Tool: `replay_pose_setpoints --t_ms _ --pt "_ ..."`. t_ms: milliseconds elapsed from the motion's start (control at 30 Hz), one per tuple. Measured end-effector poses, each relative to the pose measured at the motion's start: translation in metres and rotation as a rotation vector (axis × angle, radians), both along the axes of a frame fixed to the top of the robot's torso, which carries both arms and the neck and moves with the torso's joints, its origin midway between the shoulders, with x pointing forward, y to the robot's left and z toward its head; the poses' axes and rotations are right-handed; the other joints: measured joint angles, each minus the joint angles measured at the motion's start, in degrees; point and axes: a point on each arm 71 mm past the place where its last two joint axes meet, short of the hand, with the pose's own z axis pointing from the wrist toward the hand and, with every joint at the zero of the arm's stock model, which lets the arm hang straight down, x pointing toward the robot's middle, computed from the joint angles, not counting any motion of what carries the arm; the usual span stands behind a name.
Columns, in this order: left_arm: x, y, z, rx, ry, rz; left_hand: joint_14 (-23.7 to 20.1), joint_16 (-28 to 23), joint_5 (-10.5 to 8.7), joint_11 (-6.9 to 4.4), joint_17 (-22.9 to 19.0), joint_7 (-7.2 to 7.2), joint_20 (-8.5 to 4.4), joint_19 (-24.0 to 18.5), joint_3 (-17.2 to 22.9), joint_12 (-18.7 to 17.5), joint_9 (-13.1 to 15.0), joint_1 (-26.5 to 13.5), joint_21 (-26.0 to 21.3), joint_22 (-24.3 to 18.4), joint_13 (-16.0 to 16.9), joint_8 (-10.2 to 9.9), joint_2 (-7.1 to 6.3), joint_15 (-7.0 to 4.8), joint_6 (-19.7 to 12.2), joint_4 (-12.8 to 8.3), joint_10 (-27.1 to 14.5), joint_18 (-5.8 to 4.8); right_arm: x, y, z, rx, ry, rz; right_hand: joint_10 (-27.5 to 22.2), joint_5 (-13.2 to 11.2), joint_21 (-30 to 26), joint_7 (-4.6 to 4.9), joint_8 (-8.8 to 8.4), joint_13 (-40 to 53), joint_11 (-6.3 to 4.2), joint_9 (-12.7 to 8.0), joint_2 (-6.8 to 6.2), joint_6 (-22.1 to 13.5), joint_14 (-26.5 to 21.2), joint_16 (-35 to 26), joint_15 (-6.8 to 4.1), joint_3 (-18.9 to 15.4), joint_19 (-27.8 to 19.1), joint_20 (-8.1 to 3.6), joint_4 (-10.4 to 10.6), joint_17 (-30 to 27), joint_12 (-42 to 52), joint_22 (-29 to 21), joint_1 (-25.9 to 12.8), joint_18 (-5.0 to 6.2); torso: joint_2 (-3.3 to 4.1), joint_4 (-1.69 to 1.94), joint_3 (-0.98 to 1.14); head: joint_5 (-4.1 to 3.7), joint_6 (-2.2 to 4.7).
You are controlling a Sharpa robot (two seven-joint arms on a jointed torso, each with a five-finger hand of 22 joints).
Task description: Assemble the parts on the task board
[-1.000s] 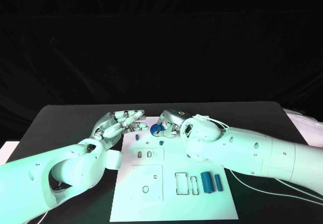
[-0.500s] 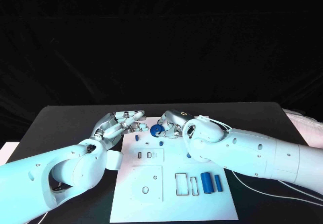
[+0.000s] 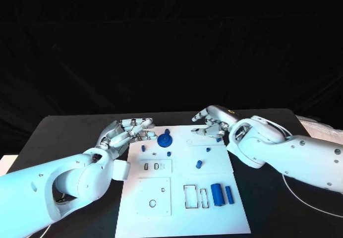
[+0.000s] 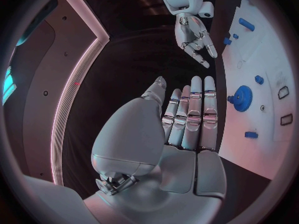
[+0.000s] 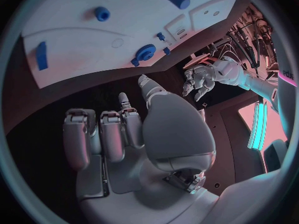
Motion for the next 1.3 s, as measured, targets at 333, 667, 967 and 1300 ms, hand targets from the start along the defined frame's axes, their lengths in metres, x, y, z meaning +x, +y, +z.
replay_pose_setpoints --t_ms 333,667,967,1300 --pt "0.002 -0.001 -0.001 0.000 0.000 0.000 0.0 0.0 0.00 0.00 0.1 0.00 0.00 0.0 0.0 0.0 0.0 0.0 0.0 0.0 0.0 0.0 0.00 0.00 0.0 0.0 0.0 0.00 -0.001 -0.071 -0.014 -0.036 0.086 -0.026 0.0 0.0 0.2 0.02 0.02 0.0 0.00 0.0 -0.82 0.4 0.0 0.2 0.00 0.2 0.0 0.00 -2.3 0.0 0.2 0.0 2.3 -0.62 -0.49 -1.14 0.51 -0.09 -0.02" --pt "0.004 -0.001 -0.002 0.001 0.001 0.001 0.0 0.0 0.00 0.00 0.1 0.00 0.00 0.0 0.0 0.0 0.0 0.0 0.0 0.0 0.0 0.0 0.00 0.00 0.0 0.0 0.0 0.00 0.003 -0.092 -0.028 -0.068 0.107 -0.034 0.0 0.0 0.2 0.02 0.02 0.0 0.00 0.0 -0.66 0.4 0.0 0.2 0.00 0.0 0.0 0.00 -2.5 0.0 0.2 0.0 2.6 -0.61 -0.59 -1.54 0.92 -0.27 -0.01" --pt "0.006 -0.002 -0.003 0.001 0.002 0.001 0.0 0.0 0.00 0.00 0.1 0.00 0.00 0.0 0.0 0.0 0.0 0.0 0.0 0.0 0.0 0.0 0.00 0.00 0.0 0.0 0.0 -0.01 0.012 -0.087 -0.036 -0.069 0.114 -0.034 0.0 0.0 0.2 0.02 0.02 0.0 0.00 -0.1 -0.66 0.4 0.0 0.4 0.00 0.0 0.0 0.00 -2.5 0.0 0.4 0.0 2.6 -0.61 -0.56 -1.47 1.14 -0.30 -0.31" --pt "0.006 -0.002 -0.003 0.001 0.003 -0.001 0.0 0.0 0.00 0.00 0.0 0.00 0.00 0.0 0.0 0.0 0.0 0.0 0.0 0.0 0.0 0.0 0.00 0.00 0.0 0.0 0.0 -0.01 0.017 -0.078 -0.039 -0.064 0.118 -0.027 0.0 0.0 0.2 0.14 0.02 0.0 0.00 -0.1 -0.12 0.5 0.0 0.4 0.00 0.3 0.0 0.00 -2.7 0.0 0.5 0.0 3.1 -0.59 -0.54 -1.49 1.07 -0.34 -0.70"
